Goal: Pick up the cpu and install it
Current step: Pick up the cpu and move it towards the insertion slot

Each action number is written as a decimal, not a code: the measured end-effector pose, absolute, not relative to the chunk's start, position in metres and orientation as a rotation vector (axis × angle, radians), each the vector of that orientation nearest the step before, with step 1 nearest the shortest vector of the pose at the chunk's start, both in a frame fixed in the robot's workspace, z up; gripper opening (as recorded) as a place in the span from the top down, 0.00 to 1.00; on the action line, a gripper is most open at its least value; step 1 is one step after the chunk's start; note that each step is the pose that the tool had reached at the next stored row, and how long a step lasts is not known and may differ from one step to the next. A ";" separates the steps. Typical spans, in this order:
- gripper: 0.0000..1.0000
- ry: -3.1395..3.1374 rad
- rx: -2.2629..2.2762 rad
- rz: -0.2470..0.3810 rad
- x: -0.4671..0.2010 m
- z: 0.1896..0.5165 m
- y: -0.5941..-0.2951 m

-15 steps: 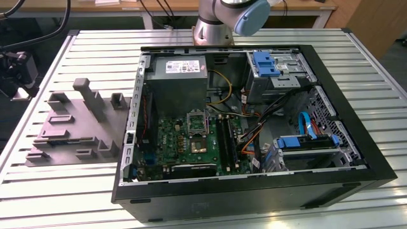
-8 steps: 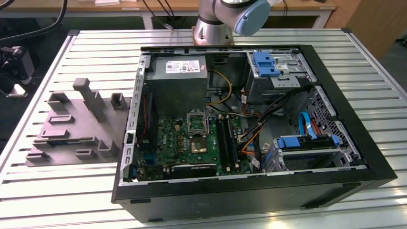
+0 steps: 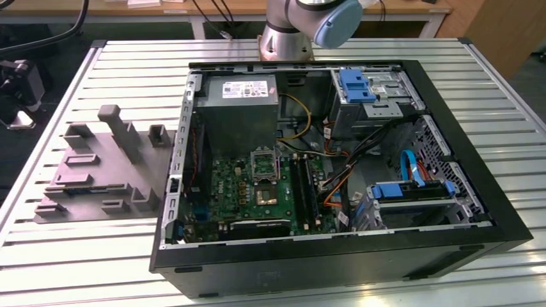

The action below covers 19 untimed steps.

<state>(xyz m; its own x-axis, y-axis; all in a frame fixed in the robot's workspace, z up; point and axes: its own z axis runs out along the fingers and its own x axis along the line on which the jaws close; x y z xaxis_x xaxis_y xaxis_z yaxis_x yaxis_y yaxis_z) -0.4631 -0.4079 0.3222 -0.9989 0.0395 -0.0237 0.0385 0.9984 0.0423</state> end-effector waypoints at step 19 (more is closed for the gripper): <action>0.53 3.116 0.061 0.065 -0.463 0.329 -0.408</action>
<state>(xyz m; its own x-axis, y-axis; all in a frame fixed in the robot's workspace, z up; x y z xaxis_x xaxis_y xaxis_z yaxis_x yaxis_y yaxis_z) -0.4631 -0.4079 0.3291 -0.9989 0.0395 -0.0238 0.0385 0.9984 0.0422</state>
